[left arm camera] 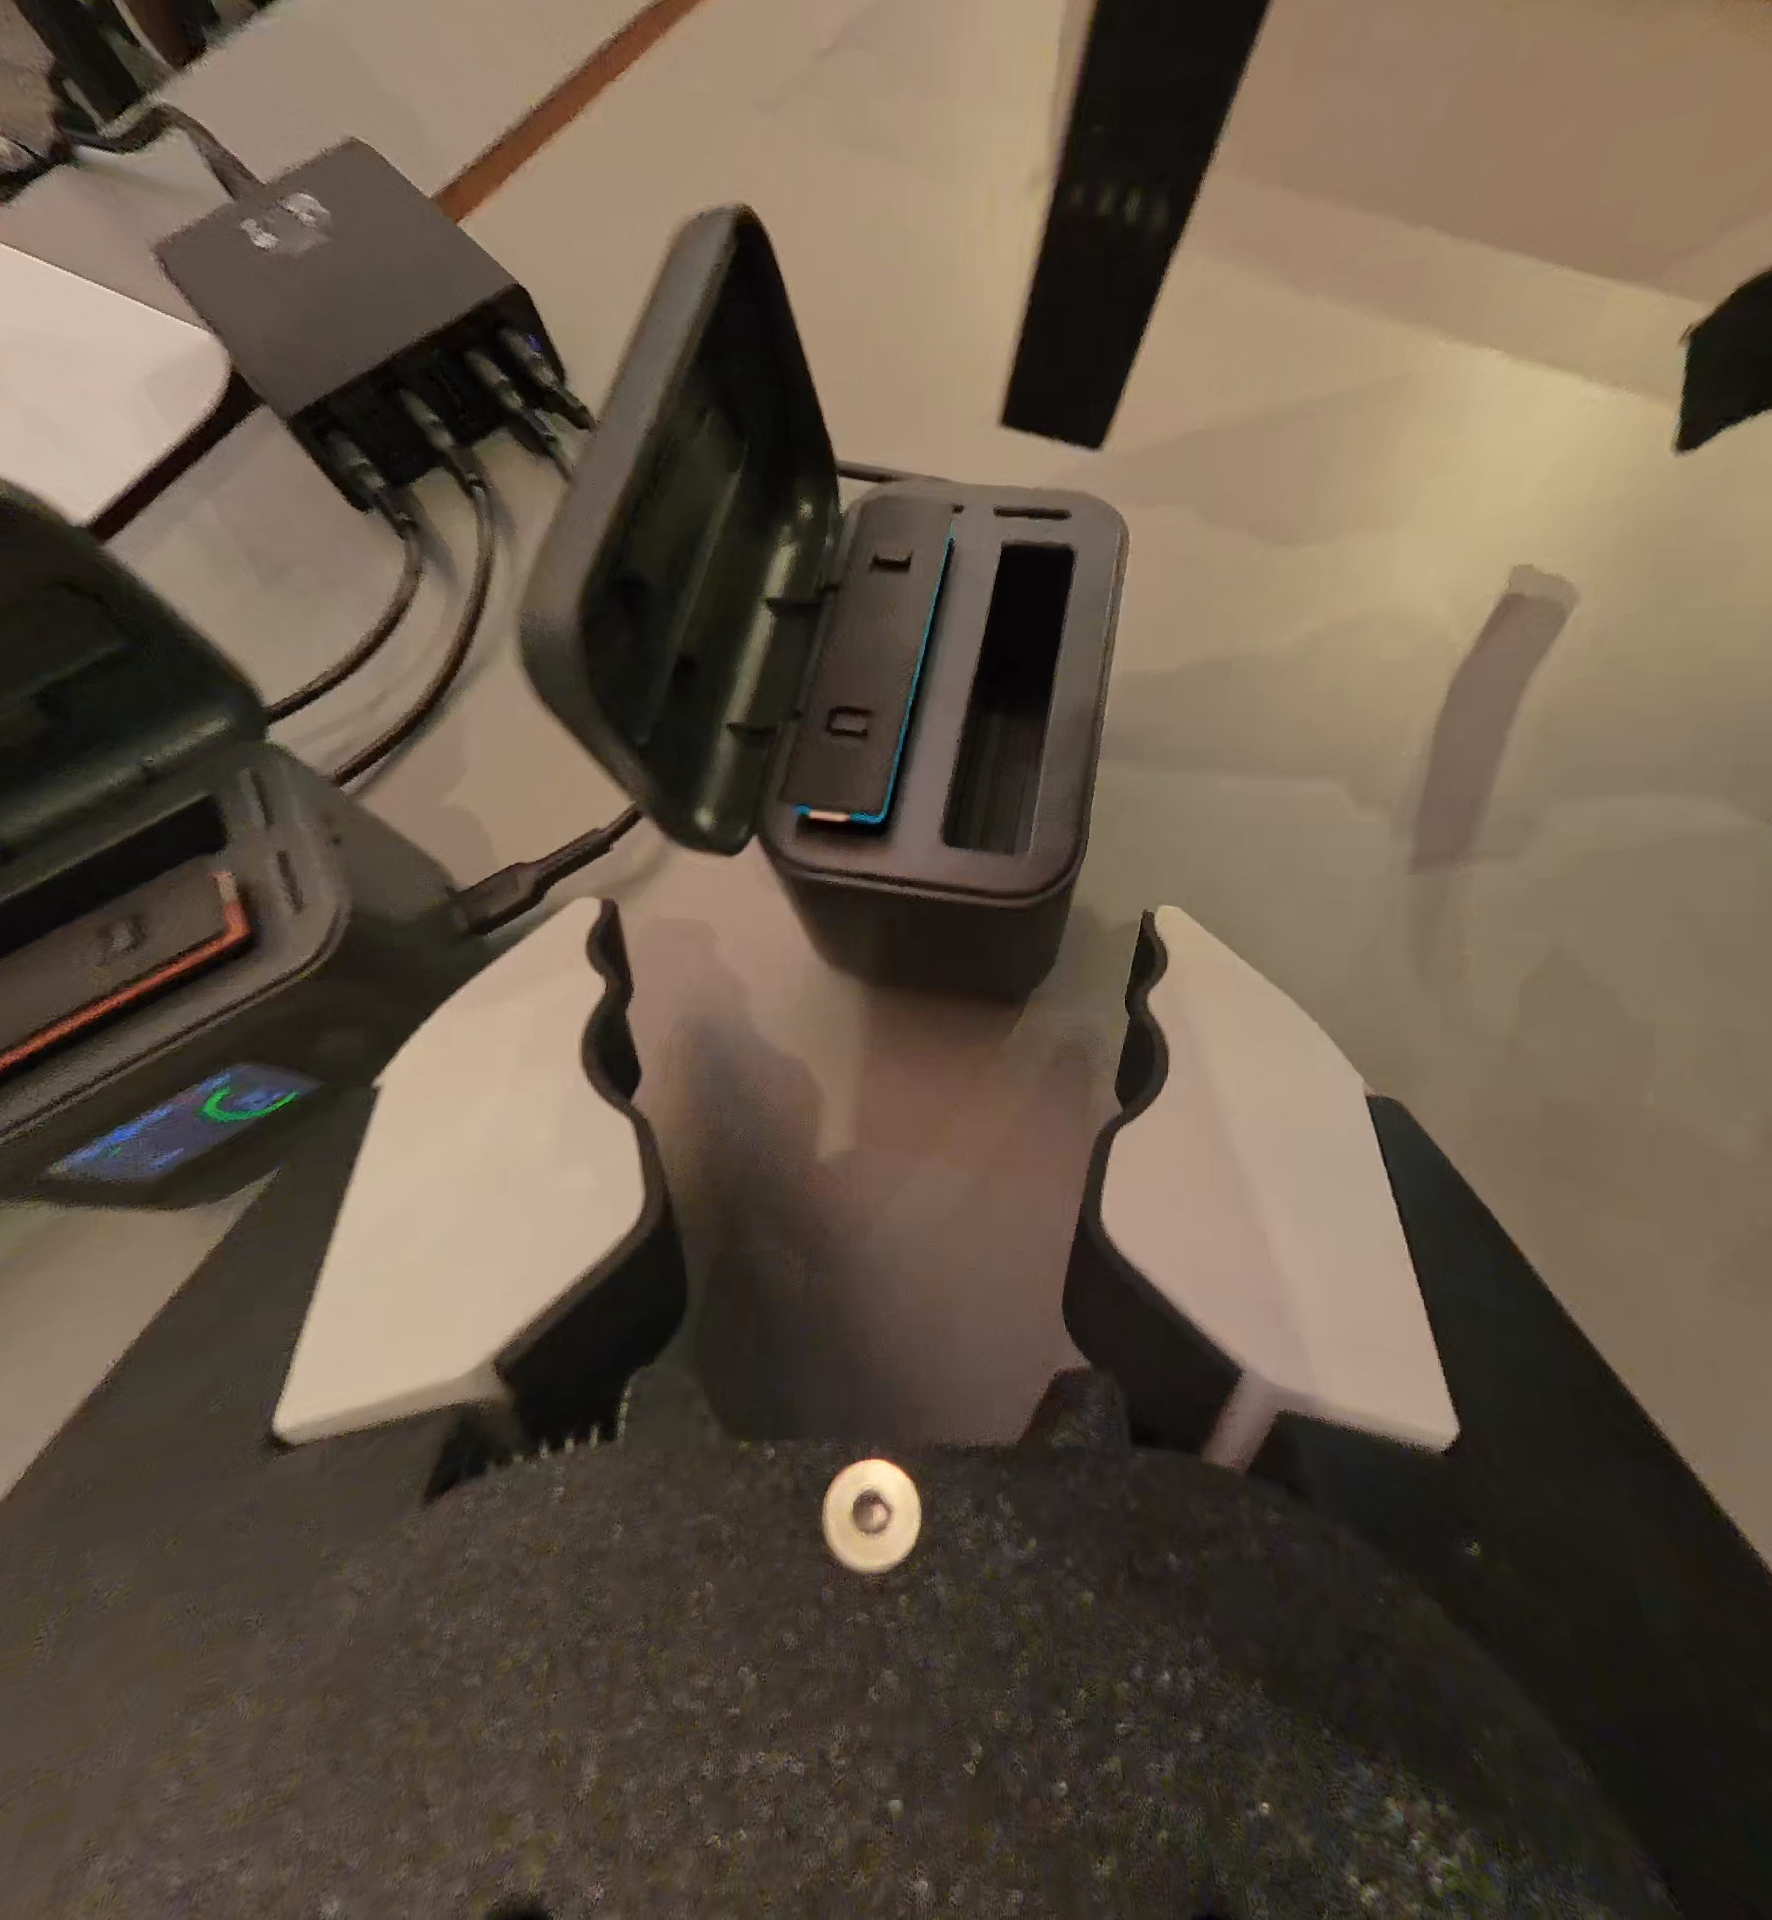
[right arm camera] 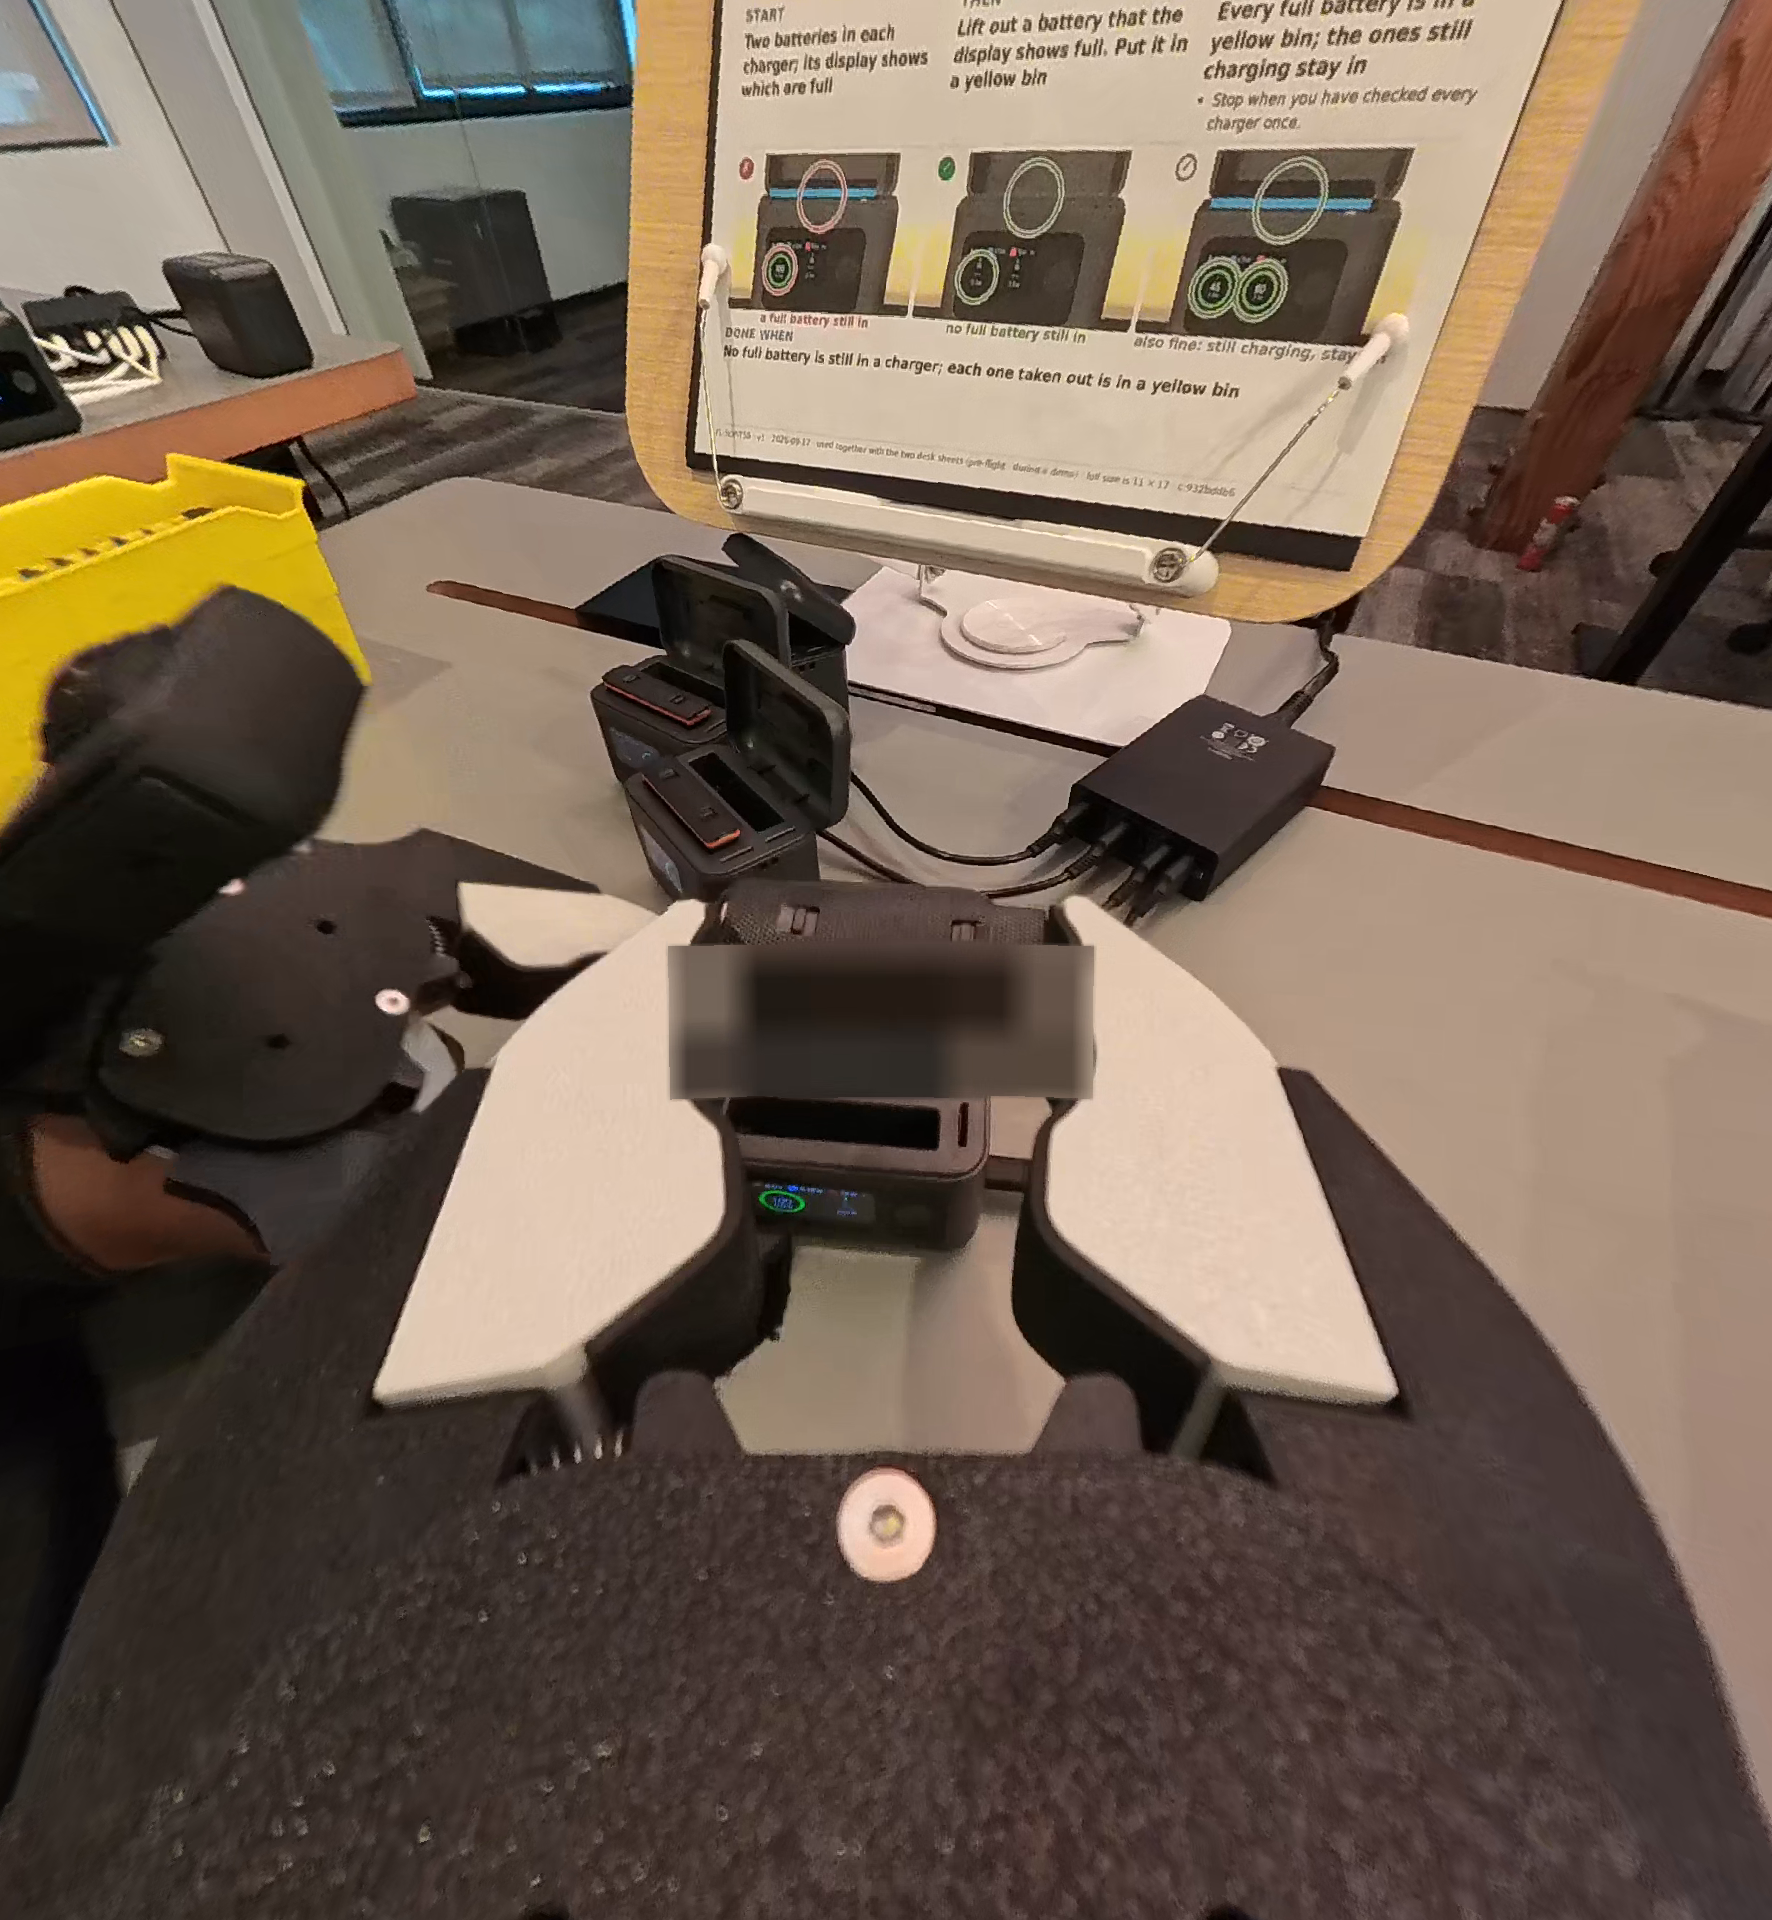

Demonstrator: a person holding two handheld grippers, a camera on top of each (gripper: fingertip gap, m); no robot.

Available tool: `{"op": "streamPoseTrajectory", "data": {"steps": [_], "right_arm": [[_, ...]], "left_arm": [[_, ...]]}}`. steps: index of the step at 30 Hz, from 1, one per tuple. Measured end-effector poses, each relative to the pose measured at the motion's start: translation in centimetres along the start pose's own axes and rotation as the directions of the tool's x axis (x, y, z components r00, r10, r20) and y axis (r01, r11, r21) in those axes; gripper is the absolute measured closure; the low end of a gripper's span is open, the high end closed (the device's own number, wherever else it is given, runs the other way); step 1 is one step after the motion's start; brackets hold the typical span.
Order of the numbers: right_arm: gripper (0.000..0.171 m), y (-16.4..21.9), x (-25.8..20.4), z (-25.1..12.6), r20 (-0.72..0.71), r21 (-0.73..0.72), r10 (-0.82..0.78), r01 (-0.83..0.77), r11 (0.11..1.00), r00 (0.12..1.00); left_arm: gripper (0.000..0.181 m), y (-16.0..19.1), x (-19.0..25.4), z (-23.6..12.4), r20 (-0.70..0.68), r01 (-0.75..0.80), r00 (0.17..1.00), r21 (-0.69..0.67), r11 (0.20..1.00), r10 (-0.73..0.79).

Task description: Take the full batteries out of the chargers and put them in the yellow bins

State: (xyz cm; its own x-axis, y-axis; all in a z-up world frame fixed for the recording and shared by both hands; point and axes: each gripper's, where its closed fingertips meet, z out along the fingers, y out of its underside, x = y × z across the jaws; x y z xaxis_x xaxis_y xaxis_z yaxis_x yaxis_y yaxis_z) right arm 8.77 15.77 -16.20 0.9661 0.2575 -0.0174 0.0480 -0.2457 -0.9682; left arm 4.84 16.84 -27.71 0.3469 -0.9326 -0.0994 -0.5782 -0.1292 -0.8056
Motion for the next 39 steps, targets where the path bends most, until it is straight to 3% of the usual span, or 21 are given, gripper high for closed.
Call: {"op": "streamPoseTrajectory", "data": {"steps": [7, 13, 21, 28, 31, 34, 37, 39], "right_arm": [[0.113, 1.0, -1.0, -0.8, 0.094, -0.031, 0.126, -0.124, 0.992, 0.988], [0.113, 1.4, -3.0, -1.6, 0.169, -0.053, 0.182, -0.175, 0.983, 0.969], [0.113, 1.6, -4.3, -1.7, 0.189, -0.059, 0.162, -0.153, 0.986, 0.968], [0.112, 1.5, -4.4, -1.8, 0.205, -0.065, 0.128, -0.117, 0.991, 0.97], [0.111, 1.3, -4.2, -2.1, 0.243, -0.11, 0.03, -0.003, 0.994, 0.97], [0.109, 0.8, -3.7, -3.0, 0.332, -0.163, -0.185, 0.249, 0.955, 0.925], [0.108, 0.3, -3.2, -3.9, 0.464, -0.15, -0.442, 0.56, 0.815, 0.768], [0.113, 0.2, -3.2, -4.3, 0.538, -0.053, -0.607, 0.741, 0.669, 0.586]], "left_arm": [[0.104, -2.8, -0.2, -4.1, 0.133, -0.077, 0.99, 0.208, 0.975, 0.05], [0.125, -5.7, 2.4, -5.8, 0.145, -0.167, 0.982, 0.342, 0.925, 0.124], [0.166, -5.6, 3.3, -5.8, 0.099, -0.147, 0.988, 0.353, 0.924, 0.119], [0.17, -5.6, 3.5, -5.8, 0.065, -0.128, 0.992, 0.357, 0.925, 0.112], [0.17, -5.6, 3.6, -5.8, 0.071, -0.142, 0.99, 0.354, 0.924, 0.125], [0.17, -5.5, 3.5, -5.7, 0.067, -0.132, 0.991, 0.352, 0.927, 0.116], [0.17, -5.5, 3.6, -5.7, 0.064, -0.135, 0.991, 0.349, 0.927, 0.12], [0.17, -5.4, 3.7, -5.6, 0.063, -0.144, 0.989, 0.344, 0.928, 0.13]]}}
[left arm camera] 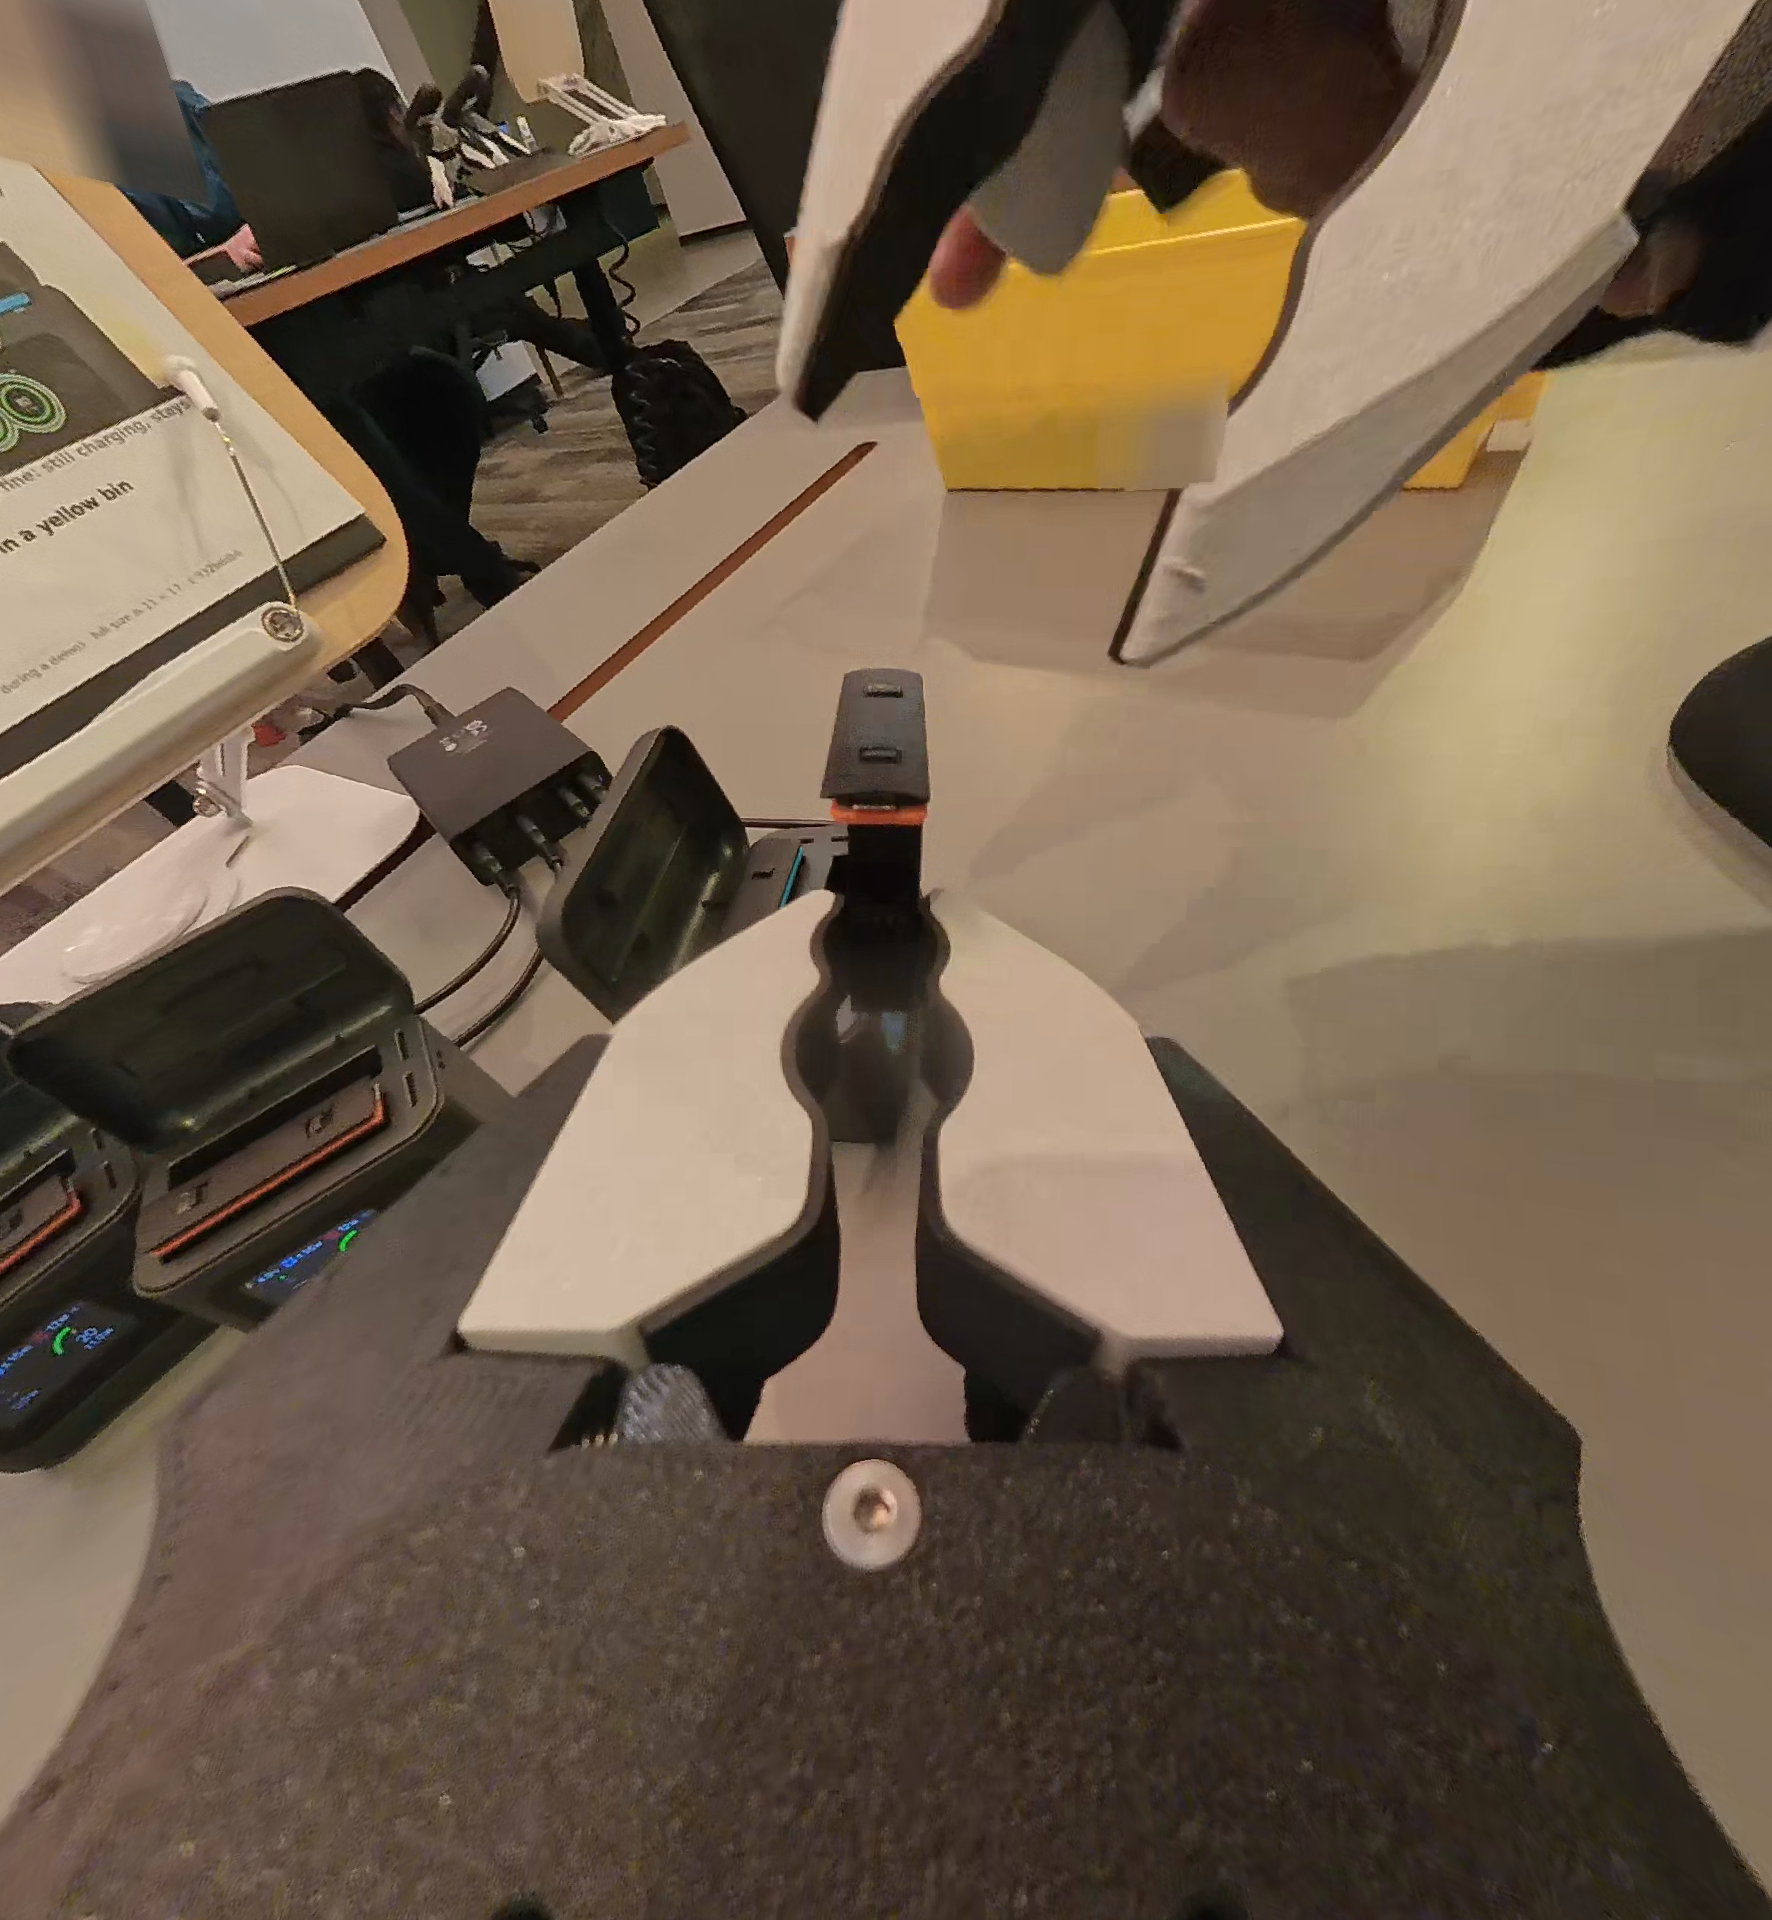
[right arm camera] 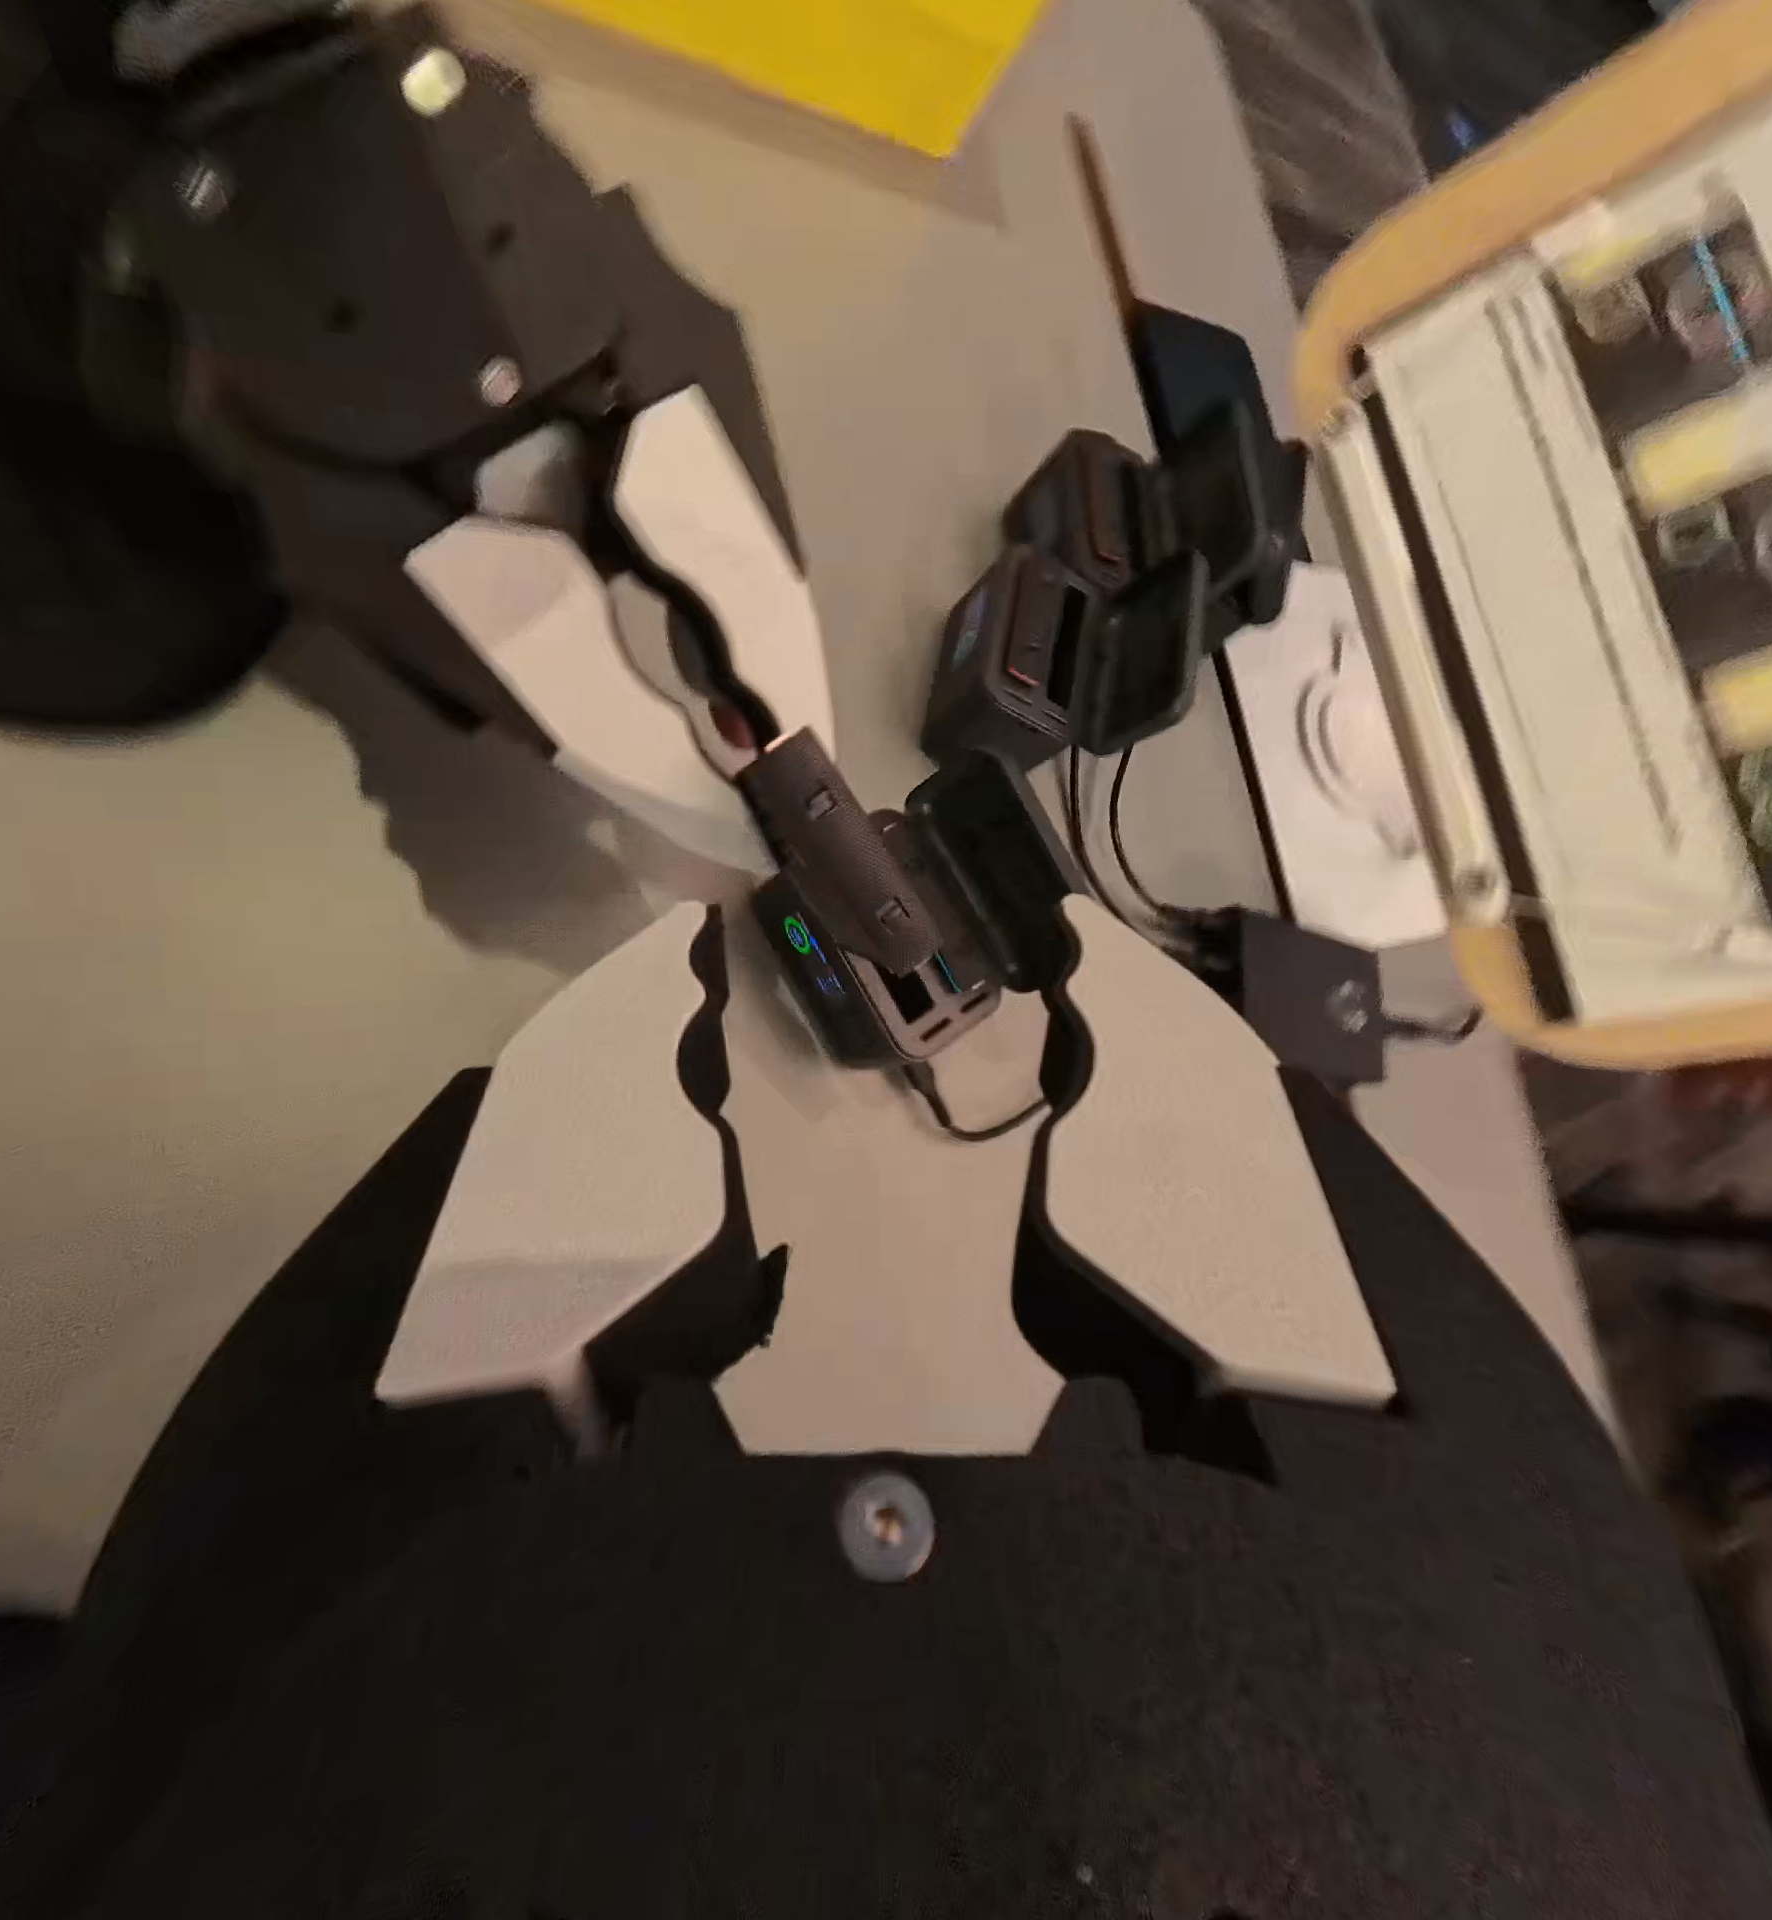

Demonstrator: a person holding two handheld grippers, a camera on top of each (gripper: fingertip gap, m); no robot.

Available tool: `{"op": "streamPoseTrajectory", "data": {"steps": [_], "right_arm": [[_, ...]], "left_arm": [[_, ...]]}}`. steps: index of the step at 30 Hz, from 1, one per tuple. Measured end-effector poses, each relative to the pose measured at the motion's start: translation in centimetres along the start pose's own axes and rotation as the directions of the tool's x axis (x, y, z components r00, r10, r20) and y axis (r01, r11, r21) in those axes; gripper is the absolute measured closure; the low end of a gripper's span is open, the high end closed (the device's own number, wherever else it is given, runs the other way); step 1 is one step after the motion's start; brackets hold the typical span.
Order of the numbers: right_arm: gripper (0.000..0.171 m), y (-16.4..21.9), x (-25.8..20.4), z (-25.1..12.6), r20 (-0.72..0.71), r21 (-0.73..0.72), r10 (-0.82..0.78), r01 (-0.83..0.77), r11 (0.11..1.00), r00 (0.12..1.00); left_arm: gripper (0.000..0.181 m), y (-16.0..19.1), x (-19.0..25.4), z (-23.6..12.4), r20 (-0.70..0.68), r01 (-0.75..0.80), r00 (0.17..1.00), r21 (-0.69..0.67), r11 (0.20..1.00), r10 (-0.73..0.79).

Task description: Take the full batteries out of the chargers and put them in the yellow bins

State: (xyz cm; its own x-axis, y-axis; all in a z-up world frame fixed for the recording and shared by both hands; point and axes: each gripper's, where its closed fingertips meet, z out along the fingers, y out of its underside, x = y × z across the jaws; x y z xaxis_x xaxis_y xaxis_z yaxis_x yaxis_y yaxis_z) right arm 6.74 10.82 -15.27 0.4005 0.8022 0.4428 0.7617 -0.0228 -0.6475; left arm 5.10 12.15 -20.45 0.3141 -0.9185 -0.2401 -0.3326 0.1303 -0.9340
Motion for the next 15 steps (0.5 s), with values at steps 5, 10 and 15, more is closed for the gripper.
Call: {"op": "streamPoseTrajectory", "data": {"steps": [5, 10, 15], "right_arm": [[0.118, 1.4, -1.4, 0.8, 0.223, -0.08, -0.263, 0.286, 0.955, 0.939], [0.123, 2.5, -2.0, 2.4, 0.314, -0.145, -0.34, 0.399, 0.905, 0.886], [0.132, 2.5, -2.4, 3.5, 0.363, -0.154, -0.367, 0.443, 0.883, 0.856]], "left_arm": [[0.17, 0.3, 0.4, 0.1, -0.009, -0.033, 0.999, -0.018, 0.999, 0.032], [0.17, 0.6, 0.8, 0.3, -0.025, -0.052, 0.998, -0.034, 0.998, 0.051], [0.17, 0.7, 0.9, 0.4, -0.03, -0.059, 0.998, -0.042, 0.997, 0.057]]}}
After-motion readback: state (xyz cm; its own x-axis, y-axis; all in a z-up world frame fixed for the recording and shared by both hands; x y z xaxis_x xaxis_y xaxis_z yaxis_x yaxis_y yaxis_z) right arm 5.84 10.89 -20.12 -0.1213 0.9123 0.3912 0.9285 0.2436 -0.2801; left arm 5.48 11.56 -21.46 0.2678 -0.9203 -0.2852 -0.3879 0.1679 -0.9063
